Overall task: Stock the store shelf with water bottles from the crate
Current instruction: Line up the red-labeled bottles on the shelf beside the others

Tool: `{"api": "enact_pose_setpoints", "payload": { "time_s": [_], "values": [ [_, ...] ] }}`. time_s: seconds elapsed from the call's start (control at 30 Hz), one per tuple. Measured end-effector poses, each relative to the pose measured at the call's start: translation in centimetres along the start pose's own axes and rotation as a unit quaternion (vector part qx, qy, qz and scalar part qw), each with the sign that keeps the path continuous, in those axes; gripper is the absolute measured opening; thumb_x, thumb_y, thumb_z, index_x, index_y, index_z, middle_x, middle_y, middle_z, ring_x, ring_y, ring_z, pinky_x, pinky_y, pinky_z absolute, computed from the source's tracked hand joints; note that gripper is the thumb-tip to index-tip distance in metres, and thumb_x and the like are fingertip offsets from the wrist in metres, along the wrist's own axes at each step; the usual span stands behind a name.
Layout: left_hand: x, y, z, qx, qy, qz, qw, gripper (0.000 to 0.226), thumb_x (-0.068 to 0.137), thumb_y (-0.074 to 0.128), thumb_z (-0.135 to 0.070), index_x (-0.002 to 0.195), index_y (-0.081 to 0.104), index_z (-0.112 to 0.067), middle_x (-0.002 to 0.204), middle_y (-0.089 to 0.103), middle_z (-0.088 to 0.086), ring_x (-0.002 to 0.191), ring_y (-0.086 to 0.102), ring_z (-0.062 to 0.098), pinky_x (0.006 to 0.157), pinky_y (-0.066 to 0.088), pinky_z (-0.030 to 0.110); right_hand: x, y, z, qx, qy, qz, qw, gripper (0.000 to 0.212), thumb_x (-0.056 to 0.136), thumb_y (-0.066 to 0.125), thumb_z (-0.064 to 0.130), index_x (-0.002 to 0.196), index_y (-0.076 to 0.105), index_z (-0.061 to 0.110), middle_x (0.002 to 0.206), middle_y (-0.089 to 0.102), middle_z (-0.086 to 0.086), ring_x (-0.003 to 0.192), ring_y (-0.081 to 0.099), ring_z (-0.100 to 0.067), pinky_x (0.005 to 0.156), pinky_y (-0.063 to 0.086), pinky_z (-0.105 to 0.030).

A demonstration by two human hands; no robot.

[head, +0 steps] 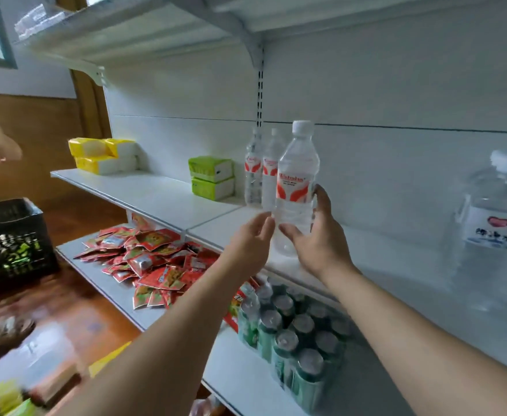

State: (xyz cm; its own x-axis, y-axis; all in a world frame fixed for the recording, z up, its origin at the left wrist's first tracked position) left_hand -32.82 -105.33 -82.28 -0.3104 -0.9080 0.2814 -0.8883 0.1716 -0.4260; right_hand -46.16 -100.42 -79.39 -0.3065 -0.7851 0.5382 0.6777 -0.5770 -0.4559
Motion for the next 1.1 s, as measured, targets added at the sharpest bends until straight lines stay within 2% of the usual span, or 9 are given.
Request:
{"api": "enact_pose_setpoints", "payload": {
  "time_s": [0.1,0.2,0.33,0.47,0.57,0.73,0.9,1.1],
  "values": [
    [3.0,2.4,2.4,0.085,-0.017,0.032,0.996,0.047,0.106,0.035,-0.04,0.146,0.046,-0.019,0.145,0.054,0.005,0.134,0.049,0.023,0.113,0.037,0.04,2.2,1.4,-2.4,-0.028,0.016,-0.005,0.999,0.074,0.087,0.076,0.031,0.143,0.028,0.031,0.134,0.059,0.004,0.117,0.06,-0.024,0.087,0.042,-0.027],
    [5.9,3.4,3.4,0.157,-0.017,0.028,0.987,0.045,0.108,0.03,-0.038,0.147,0.041,-0.019,0.147,0.05,0.009,0.133,0.048,0.028,0.106,0.037,0.037,4.7,2.8,-5.1,-0.046,0.038,0.0,0.998,0.076,0.087,0.074,0.036,0.146,0.026,0.03,0.134,0.061,0.002,0.117,0.061,-0.025,0.094,0.049,-0.034],
    [10.3,3.8,4.8,0.192,-0.018,0.027,0.981,0.057,0.106,0.035,-0.033,0.158,0.016,-0.018,0.163,0.026,0.007,0.144,0.035,0.029,0.113,0.03,0.039,8.2,3.5,-8.1,-0.1,0.068,-0.035,0.992,0.077,0.086,0.075,0.034,0.147,0.029,0.022,0.138,0.058,-0.005,0.122,0.057,-0.03,0.097,0.046,-0.036],
    [13.6,4.9,6.2,0.218,-0.015,0.065,0.974,0.064,0.105,0.036,-0.027,0.159,0.005,-0.016,0.168,0.007,0.001,0.149,0.025,0.028,0.118,0.024,0.039,11.4,4.6,-10.3,-0.144,0.11,-0.036,0.983,0.073,0.088,0.073,0.034,0.144,0.032,0.014,0.138,0.057,-0.011,0.123,0.056,-0.034,0.096,0.045,-0.036],
    [15.1,5.3,6.7,0.224,0.003,0.073,0.972,0.063,0.104,0.036,-0.026,0.158,0.006,-0.015,0.168,0.005,0.0,0.15,0.023,0.026,0.116,0.024,0.04,13.4,5.4,-10.9,-0.178,0.122,-0.024,0.976,0.071,0.09,0.071,0.034,0.142,0.031,0.006,0.138,0.055,-0.019,0.125,0.054,-0.036,0.094,0.044,-0.036],
    [16.2,5.5,7.0,0.247,0.007,0.073,0.966,0.06,0.104,0.032,-0.032,0.157,0.007,-0.019,0.168,0.0,-0.003,0.15,0.021,0.023,0.113,0.026,0.042,15.1,6.4,-11.3,-0.206,0.128,-0.038,0.969,0.073,0.092,0.069,0.034,0.144,0.028,0.004,0.142,0.047,-0.02,0.128,0.05,-0.037,0.098,0.042,-0.037],
    [16.6,5.5,6.7,0.278,0.025,0.063,0.958,0.051,0.105,0.031,-0.027,0.153,0.018,-0.018,0.163,0.019,-0.004,0.143,0.034,0.021,0.1,0.031,0.037,16.0,6.9,-11.9,-0.228,0.129,-0.053,0.964,0.075,0.091,0.069,0.039,0.144,0.03,0.004,0.139,0.044,-0.022,0.125,0.048,-0.04,0.097,0.042,-0.038],
    [17.4,6.0,7.1,0.326,0.045,0.075,0.941,0.058,0.106,0.029,-0.032,0.158,0.007,-0.018,0.167,0.009,-0.005,0.147,0.028,0.021,0.11,0.029,0.038,15.5,7.1,-12.0,-0.244,0.12,-0.073,0.96,0.062,0.092,0.066,0.042,0.133,0.042,0.002,0.131,0.051,-0.022,0.118,0.054,-0.04,0.09,0.043,-0.038]
  ]
}}
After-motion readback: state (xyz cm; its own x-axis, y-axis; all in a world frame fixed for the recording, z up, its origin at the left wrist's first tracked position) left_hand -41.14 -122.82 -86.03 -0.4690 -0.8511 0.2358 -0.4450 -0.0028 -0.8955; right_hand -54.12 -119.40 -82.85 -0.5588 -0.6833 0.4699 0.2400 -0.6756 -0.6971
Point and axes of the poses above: each hand's wrist, its own x-axis towards the middle knuckle, its own y-axis out of the palm, z = x × y, the point moved 9 cm from there along x, towards the middle knuckle
